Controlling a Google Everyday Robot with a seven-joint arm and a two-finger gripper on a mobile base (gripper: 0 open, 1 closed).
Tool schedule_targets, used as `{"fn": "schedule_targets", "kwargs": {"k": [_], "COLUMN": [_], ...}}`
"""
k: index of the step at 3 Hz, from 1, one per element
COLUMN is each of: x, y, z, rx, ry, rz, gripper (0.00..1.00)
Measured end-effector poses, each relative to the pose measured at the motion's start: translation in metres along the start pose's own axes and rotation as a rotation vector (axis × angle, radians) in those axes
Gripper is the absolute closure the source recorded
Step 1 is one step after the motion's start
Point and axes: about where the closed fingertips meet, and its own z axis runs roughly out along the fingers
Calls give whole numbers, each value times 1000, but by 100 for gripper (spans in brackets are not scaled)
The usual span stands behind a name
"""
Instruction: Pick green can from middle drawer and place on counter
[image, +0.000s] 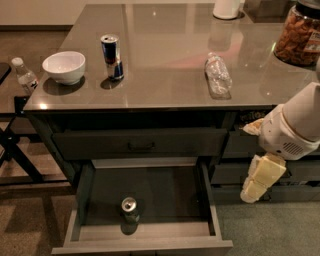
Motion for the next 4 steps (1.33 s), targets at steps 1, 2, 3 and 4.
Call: {"fn": "schedule_targets", "kwargs": {"k": [1,2,3,4], "x": [0,10,23,26], "y": [0,9,24,34], "z": [0,29,81,129], "rx": [0,-42,-117,-178], "ry": [0,-58,-169,-267], "rz": [0,19,50,100], "gripper": [0,0,0,0]}}
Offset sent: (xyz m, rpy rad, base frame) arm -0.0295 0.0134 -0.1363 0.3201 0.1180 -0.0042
